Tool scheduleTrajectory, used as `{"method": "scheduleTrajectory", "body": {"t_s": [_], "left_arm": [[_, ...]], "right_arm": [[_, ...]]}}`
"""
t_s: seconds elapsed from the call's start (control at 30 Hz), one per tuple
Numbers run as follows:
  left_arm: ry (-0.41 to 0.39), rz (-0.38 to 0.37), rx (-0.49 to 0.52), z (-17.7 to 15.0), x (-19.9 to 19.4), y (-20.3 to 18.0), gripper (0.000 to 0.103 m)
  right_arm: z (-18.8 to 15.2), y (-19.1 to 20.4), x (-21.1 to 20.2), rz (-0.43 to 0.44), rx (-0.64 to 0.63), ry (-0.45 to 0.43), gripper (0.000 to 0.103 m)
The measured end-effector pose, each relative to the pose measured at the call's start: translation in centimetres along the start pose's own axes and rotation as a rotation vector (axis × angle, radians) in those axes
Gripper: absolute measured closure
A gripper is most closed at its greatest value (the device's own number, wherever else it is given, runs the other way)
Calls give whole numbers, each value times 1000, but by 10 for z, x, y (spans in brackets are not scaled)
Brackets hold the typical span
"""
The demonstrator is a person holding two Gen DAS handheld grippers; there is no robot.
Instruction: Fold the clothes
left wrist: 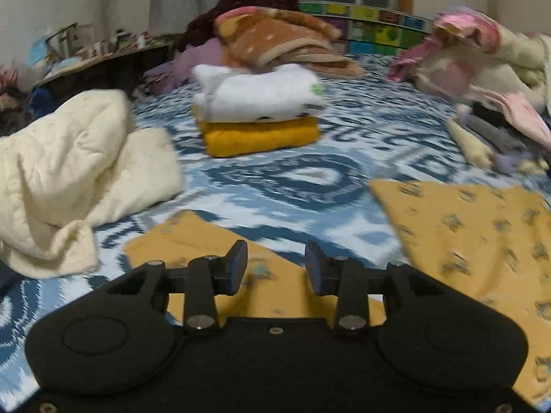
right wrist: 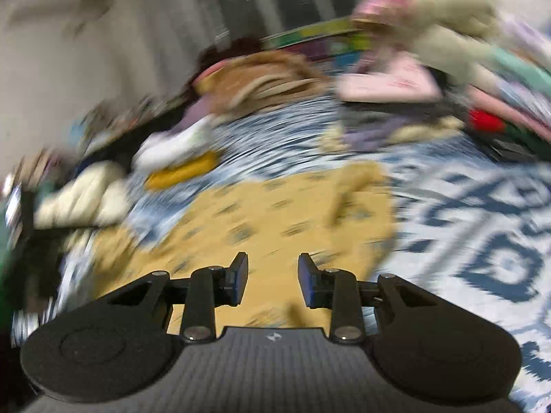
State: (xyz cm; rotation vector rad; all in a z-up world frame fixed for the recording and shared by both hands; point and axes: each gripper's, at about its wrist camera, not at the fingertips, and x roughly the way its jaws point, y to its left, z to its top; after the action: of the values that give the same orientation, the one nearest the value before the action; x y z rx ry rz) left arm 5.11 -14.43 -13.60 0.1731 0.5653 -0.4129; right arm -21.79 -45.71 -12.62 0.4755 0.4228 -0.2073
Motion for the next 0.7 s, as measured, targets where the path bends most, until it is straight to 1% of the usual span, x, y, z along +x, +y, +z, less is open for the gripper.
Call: {"method": "scheduleTrajectory", "body": {"t_s": [0.07,0.1,0.17,0.2,0.23,0.3,0.4,0.47,0.53,0.63,0.7], "left_arm": [[6,-20,8,-6,-7,-15,68],[20,-46,-20,-7,-10,-19,68],[36,-90,-85,-9,-18,-27,68],[40,-114,-118,-9,-23,-31,68],[42,-147,-148,-7,-26,-37,68],[36,-187,-179,-3,-30,-48,67],[-1,-220,-166,1,-33,-66,67],[-12,-238,-142,-1,-27,-75,67],[-6,-242,-119,-6,-19,-79,67],[25,-254,-129,-10,-7,-76,67],[23,-259,-143,-9,-6,-71,67]], "right_arm": [[3,-33,12,-28,82,-11,69],[4,-48,19,-42,123,-9,69],[7,-72,36,-51,228,24,69],[9,-80,46,-42,262,42,69],[10,-84,54,-41,269,52,69],[12,-88,68,-54,265,66,69],[13,-93,80,-38,275,75,73],[14,-95,88,-38,276,92,96],[16,-96,90,-50,292,95,97],[24,-82,79,-100,241,51,97],[31,-55,75,-162,57,13,97]]}}
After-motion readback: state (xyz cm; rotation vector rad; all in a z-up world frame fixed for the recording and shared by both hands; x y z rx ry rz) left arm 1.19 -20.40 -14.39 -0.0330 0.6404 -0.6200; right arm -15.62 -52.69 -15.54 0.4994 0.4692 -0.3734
